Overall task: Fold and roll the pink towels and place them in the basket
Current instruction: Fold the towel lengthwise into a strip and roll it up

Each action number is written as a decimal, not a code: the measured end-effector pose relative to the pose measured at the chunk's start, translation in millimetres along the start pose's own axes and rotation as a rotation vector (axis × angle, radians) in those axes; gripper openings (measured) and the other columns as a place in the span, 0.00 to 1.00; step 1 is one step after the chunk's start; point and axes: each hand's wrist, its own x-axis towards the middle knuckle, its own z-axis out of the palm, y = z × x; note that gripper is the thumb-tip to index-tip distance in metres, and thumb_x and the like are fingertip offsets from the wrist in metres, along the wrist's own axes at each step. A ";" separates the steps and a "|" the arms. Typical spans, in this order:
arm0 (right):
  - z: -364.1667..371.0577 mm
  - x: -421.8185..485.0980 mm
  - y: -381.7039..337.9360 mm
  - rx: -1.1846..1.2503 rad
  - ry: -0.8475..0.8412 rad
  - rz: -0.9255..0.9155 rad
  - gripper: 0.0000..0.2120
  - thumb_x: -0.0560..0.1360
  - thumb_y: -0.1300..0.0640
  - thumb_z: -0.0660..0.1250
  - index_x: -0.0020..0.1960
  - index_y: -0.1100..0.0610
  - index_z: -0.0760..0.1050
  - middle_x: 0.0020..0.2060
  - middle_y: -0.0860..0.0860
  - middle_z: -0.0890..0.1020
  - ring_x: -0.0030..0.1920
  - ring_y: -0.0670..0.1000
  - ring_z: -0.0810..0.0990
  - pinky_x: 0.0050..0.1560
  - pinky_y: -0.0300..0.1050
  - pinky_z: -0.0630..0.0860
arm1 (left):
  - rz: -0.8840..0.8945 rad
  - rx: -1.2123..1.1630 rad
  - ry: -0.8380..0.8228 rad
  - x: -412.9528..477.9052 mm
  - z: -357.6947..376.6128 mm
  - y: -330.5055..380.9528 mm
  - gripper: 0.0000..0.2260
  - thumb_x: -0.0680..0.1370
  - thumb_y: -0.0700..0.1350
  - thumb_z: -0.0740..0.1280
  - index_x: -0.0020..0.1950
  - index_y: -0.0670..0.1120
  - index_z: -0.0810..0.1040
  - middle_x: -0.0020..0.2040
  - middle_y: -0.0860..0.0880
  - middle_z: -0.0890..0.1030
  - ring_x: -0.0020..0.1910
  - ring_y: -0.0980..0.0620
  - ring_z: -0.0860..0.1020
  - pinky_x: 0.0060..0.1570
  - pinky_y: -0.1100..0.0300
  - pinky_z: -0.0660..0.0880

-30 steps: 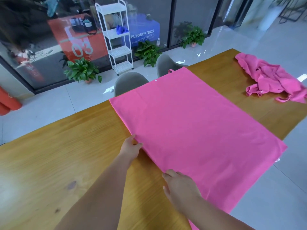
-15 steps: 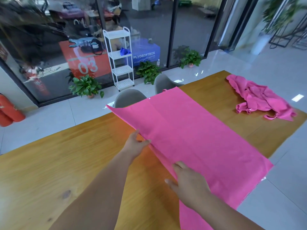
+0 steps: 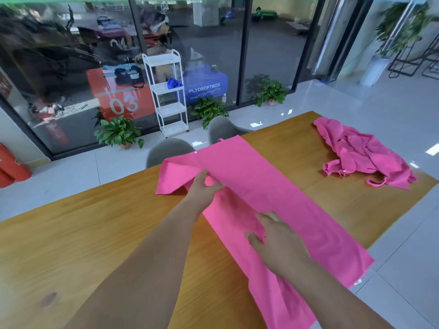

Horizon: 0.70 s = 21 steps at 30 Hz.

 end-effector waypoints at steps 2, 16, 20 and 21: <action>-11.7 11.2 20.6 0.010 -0.007 -0.028 0.33 0.83 0.36 0.60 0.83 0.52 0.62 0.77 0.43 0.65 0.70 0.48 0.75 0.69 0.48 0.73 | -0.016 -0.003 0.024 6.3 18.8 11.1 0.46 0.70 0.55 0.75 0.85 0.55 0.58 0.83 0.53 0.63 0.76 0.45 0.70 0.76 0.43 0.70; -62.4 94.1 176.3 0.207 -0.090 -0.142 0.29 0.84 0.39 0.60 0.82 0.50 0.65 0.78 0.42 0.67 0.70 0.46 0.74 0.73 0.47 0.70 | -0.108 0.014 0.071 80.1 152.9 70.7 0.46 0.66 0.47 0.70 0.84 0.59 0.60 0.67 0.50 0.77 0.63 0.44 0.79 0.69 0.43 0.76; -66.8 116.6 214.5 0.281 -0.101 -0.145 0.26 0.85 0.41 0.59 0.80 0.50 0.68 0.76 0.41 0.70 0.65 0.45 0.77 0.71 0.47 0.73 | -0.109 0.066 0.066 98.9 186.1 83.9 0.43 0.72 0.44 0.70 0.85 0.58 0.58 0.68 0.46 0.77 0.59 0.44 0.81 0.62 0.48 0.79; -67.5 122.3 223.7 0.297 -0.104 -0.141 0.25 0.86 0.42 0.59 0.80 0.50 0.69 0.76 0.41 0.70 0.66 0.45 0.77 0.71 0.47 0.73 | -0.108 0.078 0.067 105.6 194.1 85.5 0.42 0.74 0.42 0.70 0.85 0.58 0.58 0.69 0.45 0.77 0.58 0.45 0.81 0.58 0.50 0.80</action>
